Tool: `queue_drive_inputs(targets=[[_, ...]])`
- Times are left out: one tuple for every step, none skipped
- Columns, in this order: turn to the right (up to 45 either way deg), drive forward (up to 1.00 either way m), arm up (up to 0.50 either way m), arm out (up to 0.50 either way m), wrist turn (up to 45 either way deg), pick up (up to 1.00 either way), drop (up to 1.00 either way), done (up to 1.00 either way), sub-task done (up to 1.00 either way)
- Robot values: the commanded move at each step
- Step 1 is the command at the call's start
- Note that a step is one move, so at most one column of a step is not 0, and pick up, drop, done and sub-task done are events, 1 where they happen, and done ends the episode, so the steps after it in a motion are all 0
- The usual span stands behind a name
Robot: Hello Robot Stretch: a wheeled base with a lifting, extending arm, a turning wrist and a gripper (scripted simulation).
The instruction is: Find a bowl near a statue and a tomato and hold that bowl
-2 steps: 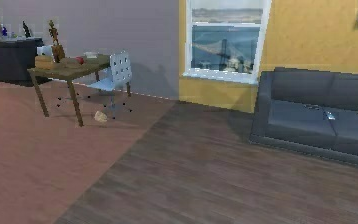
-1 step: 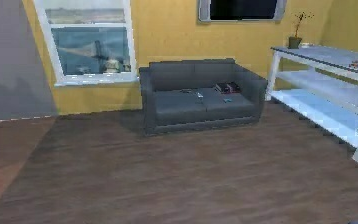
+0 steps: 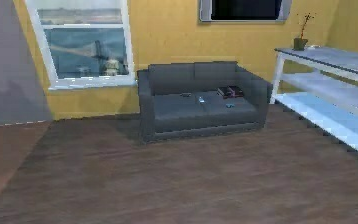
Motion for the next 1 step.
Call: queue_drive_inputs(targets=[[-45.0, 0.00, 0.00, 0.00, 0.0, 0.00, 0.00, 0.00, 0.00]])
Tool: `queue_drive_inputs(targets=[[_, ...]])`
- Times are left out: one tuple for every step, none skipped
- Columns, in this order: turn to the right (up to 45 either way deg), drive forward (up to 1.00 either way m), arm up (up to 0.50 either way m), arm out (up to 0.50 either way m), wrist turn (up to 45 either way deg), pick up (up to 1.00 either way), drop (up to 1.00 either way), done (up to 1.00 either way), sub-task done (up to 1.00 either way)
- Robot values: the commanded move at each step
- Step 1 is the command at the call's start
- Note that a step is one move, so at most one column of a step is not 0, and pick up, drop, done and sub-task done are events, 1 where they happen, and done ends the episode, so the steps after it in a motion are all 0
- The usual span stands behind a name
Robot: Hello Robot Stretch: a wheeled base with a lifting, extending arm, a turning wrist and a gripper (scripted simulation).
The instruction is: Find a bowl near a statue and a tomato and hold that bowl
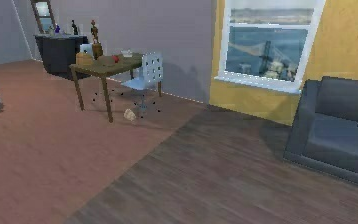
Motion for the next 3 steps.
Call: queue_drive_inputs(targets=[[-18.0, 0.00, 0.00, 0.00, 0.0, 0.00, 0.00, 0.00, 0.00], [0.0, 1.00, 0.00, 0.00, 0.0, 0.00, 0.00, 0.00, 0.00], [0.0, 1.00, 0.00, 0.00, 0.0, 0.00, 0.00, 0.00, 0.00]])
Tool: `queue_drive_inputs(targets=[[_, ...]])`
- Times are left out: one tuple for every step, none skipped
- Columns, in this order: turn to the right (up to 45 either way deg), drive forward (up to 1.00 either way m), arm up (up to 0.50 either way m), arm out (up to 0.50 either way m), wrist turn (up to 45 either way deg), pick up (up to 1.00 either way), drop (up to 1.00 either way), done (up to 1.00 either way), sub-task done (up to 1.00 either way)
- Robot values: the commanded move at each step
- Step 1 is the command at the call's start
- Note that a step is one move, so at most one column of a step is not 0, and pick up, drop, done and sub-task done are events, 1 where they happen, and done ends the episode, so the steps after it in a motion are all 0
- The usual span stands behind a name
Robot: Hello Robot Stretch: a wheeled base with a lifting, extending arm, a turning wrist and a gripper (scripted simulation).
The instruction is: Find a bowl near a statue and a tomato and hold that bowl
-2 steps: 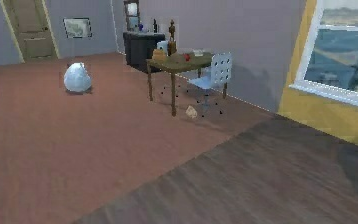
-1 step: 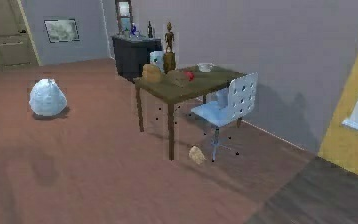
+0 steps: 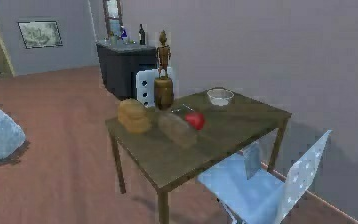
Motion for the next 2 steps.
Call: queue_drive_inputs(targets=[[-45.0, 0.00, 0.00, 0.00, 0.0, 0.00, 0.00, 0.00, 0.00], [-30.0, 0.00, 0.00, 0.00, 0.0, 0.00, 0.00, 0.00, 0.00]])
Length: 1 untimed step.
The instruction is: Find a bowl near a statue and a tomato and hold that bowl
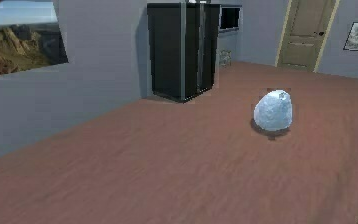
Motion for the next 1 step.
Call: queue_drive_inputs(targets=[[0.0, 0.40, 0.00, 0.00, 0.0, 0.00, 0.00, 0.00, 0.00]])
